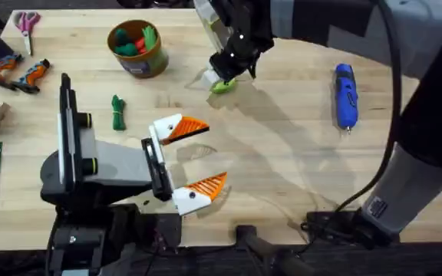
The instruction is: Pick up the gripper from the table and insert it into the empty holder that is missing its gripper. Then pick up a screw, insert it into the mounting hole, and use the screwdriver to tighten it. Finally, clean up the table by picking up the vegetable and placing it into the bucket.
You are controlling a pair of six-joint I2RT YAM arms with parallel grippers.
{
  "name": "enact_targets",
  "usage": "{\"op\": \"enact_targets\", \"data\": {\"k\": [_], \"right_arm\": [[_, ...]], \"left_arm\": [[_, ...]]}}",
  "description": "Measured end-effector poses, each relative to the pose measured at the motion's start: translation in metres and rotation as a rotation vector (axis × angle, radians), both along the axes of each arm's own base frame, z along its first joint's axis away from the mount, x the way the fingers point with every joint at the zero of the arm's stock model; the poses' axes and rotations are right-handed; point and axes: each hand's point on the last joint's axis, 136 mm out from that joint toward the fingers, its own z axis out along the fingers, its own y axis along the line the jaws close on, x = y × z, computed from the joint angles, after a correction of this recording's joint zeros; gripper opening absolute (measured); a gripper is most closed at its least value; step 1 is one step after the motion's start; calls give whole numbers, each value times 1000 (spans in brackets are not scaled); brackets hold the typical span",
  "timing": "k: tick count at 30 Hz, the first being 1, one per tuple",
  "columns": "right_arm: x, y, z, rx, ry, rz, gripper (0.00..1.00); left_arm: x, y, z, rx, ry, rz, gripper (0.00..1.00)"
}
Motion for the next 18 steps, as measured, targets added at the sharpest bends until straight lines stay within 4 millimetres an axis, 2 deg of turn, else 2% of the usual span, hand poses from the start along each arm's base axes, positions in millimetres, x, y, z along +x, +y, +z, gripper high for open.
{"op": "enact_targets", "data": {"k": [11, 13, 14, 18], "right_arm": [[-2, -1, -21, -27, 38, 1, 690], [-2, -1, -23, -30, 43, 1, 655], [-2, -1, -24, -31, 44, 0, 595], [-3, -1, -24, -31, 44, 2, 535]], "left_arm": [[0, 0, 0, 0, 0, 0, 986], [0, 0, 0, 0, 0, 0, 986], [0, 0, 0, 0, 0, 0, 986], [0, 0, 0, 0, 0, 0, 986]]}}
